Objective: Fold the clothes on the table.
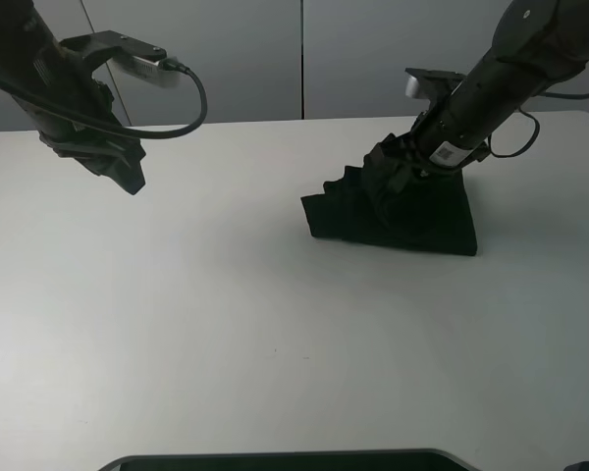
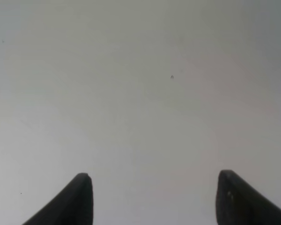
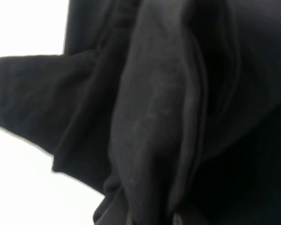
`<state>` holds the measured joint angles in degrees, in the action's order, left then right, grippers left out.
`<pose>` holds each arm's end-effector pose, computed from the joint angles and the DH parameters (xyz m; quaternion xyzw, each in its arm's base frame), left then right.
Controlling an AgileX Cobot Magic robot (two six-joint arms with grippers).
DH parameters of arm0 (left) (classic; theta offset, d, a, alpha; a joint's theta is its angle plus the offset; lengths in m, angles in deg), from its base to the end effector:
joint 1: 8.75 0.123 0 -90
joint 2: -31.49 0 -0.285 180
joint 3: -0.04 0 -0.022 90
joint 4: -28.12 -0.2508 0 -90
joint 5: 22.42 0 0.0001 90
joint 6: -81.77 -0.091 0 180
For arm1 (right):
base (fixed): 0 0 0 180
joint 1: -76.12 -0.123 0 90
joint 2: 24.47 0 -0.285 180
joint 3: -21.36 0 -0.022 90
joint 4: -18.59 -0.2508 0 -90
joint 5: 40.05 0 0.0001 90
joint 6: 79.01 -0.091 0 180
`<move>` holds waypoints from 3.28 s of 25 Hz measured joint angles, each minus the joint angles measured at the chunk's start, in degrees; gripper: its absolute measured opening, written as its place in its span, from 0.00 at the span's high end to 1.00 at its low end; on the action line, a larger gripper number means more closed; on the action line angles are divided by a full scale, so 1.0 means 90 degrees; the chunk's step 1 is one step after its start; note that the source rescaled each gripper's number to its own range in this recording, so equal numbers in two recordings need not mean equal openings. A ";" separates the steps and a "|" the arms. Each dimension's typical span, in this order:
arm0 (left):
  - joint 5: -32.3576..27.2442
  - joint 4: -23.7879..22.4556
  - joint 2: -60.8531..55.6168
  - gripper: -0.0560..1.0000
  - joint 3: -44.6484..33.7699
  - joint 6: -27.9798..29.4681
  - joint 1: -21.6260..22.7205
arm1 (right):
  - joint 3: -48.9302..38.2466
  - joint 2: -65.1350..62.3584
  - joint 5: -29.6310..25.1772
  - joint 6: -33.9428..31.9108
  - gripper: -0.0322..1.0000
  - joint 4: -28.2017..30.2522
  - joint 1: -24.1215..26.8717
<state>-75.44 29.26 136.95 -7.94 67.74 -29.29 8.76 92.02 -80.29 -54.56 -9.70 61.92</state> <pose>0.3142 -0.1193 0.2296 0.2903 0.9496 -0.0153 0.1172 0.3391 0.1146 0.1530 -0.1581 0.9677 0.1658 0.1054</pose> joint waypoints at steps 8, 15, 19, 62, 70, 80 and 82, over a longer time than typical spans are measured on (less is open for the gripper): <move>0.0147 0.0000 0.0000 0.26 0.0000 0.0000 0.0000 | 0.0000 0.0000 -0.0897 0.2718 0.39 -0.2695 0.0000; 0.0184 0.0013 0.0000 0.26 0.0000 0.0000 0.0000 | 0.0000 0.0000 -0.1350 0.3598 0.31 -0.3181 0.0000; 0.0196 0.0013 0.0000 0.26 0.0000 0.0000 0.0000 | 0.0000 0.0000 -0.1338 0.3644 0.43 -0.3005 0.0000; 0.0657 0.0397 -0.1215 0.26 0.0387 -0.0378 0.0000 | 0.0678 -0.0838 -0.0324 0.2335 0.53 0.0208 -0.1106; 0.0683 0.1214 -0.2410 0.26 0.1095 -0.0404 0.0000 | 0.0703 -0.2804 -0.0316 0.0681 0.00 0.2754 -0.1094; 0.0695 0.1096 -0.3911 0.17 0.1148 -0.0597 0.0000 | 0.0703 -0.5456 -0.1019 -0.1212 0.00 0.5953 -0.1094; 0.0695 0.0890 -0.4316 0.10 0.1148 -0.0399 0.0000 | 0.0703 -0.6084 -0.1223 -0.1535 0.00 0.6434 -0.1094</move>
<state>-69.19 37.27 98.11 2.40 64.15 -29.29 15.09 37.26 -91.30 -68.38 48.21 52.07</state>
